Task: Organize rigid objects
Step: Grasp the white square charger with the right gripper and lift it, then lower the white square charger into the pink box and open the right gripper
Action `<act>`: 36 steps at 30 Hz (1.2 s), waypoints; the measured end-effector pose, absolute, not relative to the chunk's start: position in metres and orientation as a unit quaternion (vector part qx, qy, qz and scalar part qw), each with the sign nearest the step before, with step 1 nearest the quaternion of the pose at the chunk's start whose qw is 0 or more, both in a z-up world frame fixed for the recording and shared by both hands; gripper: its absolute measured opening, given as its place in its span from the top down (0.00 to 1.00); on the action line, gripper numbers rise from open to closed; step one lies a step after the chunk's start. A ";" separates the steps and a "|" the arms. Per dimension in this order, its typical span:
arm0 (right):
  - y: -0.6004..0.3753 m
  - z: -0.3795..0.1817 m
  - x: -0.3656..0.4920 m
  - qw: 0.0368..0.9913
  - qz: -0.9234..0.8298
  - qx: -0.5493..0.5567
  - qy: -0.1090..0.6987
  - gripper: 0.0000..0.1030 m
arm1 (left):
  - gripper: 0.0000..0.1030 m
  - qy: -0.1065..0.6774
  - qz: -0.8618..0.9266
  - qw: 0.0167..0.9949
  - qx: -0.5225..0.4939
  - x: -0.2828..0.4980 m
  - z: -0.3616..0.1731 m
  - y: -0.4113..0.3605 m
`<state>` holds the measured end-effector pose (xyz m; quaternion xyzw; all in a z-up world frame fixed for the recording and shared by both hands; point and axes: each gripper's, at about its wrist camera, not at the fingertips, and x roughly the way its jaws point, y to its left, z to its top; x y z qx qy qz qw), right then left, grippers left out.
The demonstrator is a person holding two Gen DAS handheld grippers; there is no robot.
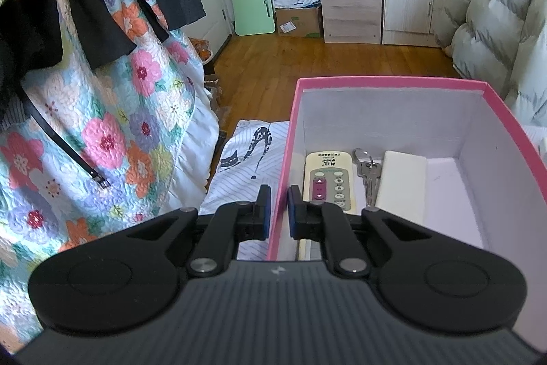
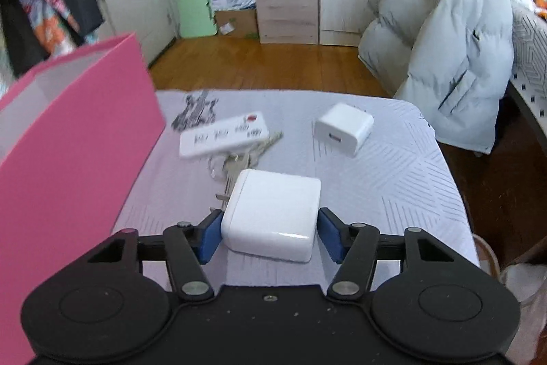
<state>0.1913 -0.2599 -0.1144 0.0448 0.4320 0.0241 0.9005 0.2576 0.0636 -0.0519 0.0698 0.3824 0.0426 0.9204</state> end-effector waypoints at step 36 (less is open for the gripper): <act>-0.101 0.001 0.200 0.858 0.293 -0.169 0.386 0.37 | 0.91 0.374 0.040 0.924 0.063 0.255 -0.049 0.060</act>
